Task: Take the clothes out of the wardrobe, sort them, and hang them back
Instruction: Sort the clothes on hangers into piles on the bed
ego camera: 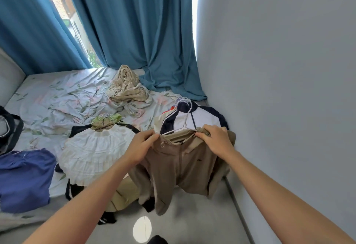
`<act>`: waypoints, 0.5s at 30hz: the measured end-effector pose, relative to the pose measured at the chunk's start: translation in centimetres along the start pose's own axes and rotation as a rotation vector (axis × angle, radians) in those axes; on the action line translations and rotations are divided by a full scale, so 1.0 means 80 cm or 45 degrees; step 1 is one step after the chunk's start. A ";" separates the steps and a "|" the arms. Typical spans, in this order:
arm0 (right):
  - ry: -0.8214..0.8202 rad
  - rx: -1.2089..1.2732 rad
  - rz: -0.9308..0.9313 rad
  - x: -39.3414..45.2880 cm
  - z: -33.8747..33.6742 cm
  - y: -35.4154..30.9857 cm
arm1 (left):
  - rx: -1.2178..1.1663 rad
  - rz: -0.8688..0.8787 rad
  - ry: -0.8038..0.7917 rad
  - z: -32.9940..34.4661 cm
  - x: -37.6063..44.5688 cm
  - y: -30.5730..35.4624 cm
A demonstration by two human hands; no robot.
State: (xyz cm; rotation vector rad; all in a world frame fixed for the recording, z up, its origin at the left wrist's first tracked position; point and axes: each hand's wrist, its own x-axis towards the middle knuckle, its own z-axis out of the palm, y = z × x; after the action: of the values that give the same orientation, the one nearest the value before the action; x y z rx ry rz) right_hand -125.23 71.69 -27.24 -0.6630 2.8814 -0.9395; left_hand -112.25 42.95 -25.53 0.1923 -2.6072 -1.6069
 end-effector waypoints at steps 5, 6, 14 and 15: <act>-0.004 -0.036 0.022 0.002 -0.035 0.057 | 0.226 -0.032 -0.035 0.051 0.012 0.012; -0.002 -0.036 0.033 0.003 -0.039 0.064 | 0.291 -0.041 -0.043 0.058 0.016 0.012; 0.022 -0.056 0.106 0.044 -0.043 0.093 | 0.524 -0.115 -0.075 0.077 0.070 -0.009; 0.021 -0.060 0.117 0.054 -0.042 0.098 | 0.522 -0.113 -0.075 0.078 0.079 -0.013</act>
State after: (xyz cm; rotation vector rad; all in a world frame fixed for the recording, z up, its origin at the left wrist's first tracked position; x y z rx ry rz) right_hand -132.68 77.45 -28.59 -0.5236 2.9284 -0.8717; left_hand -119.24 47.07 -29.27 0.2904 -2.9847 -1.0925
